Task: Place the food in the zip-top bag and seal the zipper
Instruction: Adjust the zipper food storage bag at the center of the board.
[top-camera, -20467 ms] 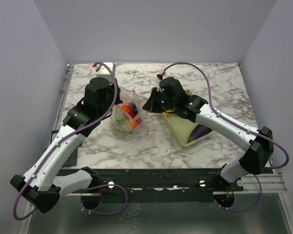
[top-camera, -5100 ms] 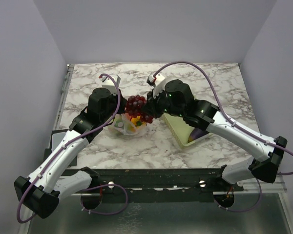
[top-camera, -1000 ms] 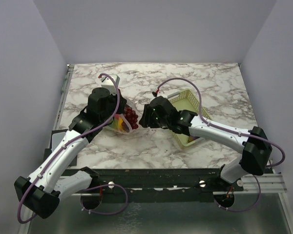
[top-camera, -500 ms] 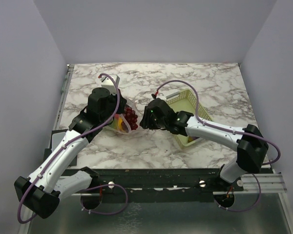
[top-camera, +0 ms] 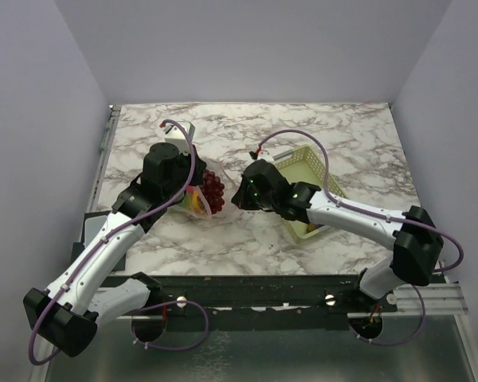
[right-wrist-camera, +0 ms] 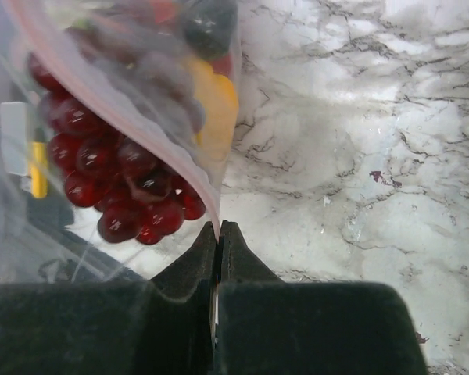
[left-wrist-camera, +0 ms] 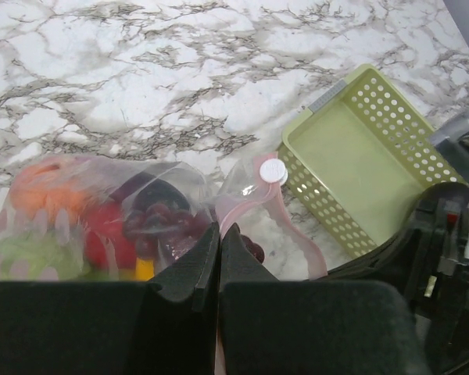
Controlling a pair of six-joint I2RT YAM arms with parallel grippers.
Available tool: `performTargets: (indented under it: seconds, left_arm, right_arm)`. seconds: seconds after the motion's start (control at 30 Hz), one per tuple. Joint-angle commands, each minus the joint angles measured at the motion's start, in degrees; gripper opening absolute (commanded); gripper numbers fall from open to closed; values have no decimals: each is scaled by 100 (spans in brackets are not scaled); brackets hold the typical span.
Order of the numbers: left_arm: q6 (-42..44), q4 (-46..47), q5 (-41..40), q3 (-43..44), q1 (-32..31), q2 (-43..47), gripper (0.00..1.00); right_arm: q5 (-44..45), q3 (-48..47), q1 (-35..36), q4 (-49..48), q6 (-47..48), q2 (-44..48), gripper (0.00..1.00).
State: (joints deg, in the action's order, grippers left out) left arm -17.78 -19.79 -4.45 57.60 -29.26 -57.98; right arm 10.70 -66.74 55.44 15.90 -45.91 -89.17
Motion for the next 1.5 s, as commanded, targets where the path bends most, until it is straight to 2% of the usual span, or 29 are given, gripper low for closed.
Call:
performTargets:
  seconds: [0.0, 0.47, 0.83, 1.2, 1.47]
  left_arm:
    - [32, 86, 13, 2, -3, 109, 2]
    - [-135, -189, 291, 372, -2, 276, 5]
    - [-400, -227, 593, 208, -8, 226, 5]
    - [-532, -225, 588, 62, -1, 158, 5]
    - [-389, -261, 646, 559, -6, 44, 5]
  right_arm:
    - [245, -260, 19, -37, 341, 520, 0]
    - [123, -1095, 19, 913, 1274, 1113, 1]
    - [136, -2398, 20, 2025, 2044, 1217, 1]
    - [313, -1164, 20, 1743, 1832, 1322, 1]
    - [566, -1653, 19, 1905, 2036, 1329, 1]
